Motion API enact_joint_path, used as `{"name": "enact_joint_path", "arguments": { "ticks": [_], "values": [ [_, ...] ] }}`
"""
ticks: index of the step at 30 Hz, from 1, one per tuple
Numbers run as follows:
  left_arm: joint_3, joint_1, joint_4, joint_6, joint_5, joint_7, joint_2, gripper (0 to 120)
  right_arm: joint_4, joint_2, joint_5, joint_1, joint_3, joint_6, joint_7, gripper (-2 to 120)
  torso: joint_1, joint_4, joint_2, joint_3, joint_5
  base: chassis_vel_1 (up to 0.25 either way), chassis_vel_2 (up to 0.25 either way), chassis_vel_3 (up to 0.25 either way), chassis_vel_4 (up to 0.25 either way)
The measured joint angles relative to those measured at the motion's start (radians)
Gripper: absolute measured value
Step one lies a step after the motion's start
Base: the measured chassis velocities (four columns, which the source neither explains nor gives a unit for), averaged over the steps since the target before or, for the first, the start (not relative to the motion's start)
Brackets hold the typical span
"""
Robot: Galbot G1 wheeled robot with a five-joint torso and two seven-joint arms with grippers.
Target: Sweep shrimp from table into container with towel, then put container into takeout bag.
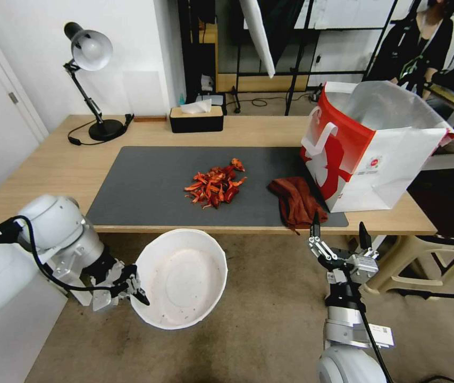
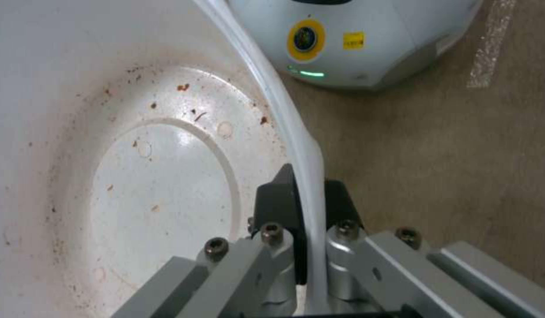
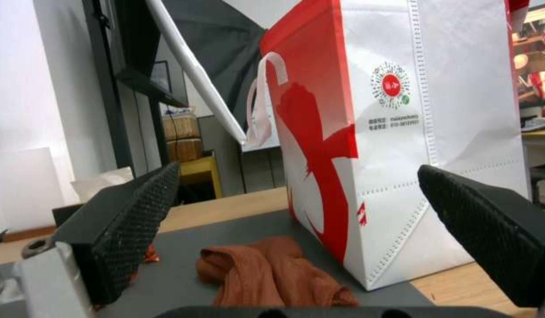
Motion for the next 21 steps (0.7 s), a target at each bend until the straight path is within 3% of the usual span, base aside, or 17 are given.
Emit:
{"name": "enact_joint_path", "arguments": {
  "ticks": [12, 21],
  "values": [
    [0.009, 0.020, 0.072, -0.003, 0.098, 0.000, -0.097, 0, 0.000, 0.002, -0.002, -0.001, 0.005, -0.002, 0.002, 100, 0.000, -0.0001, 0.000, 0.000, 0.0000, 0.000, 0.000, 0.000, 0.000],
    [0.043, -0.009, 0.135, -0.002, 0.145, 0.000, -0.158, 0, -0.001, 0.005, -0.003, -0.003, 0.008, -0.003, 0.003, 100, 0.000, 0.0000, 0.000, 0.000, 0.0000, 0.000, 0.000, 0.000, 0.000]
  ]
}}
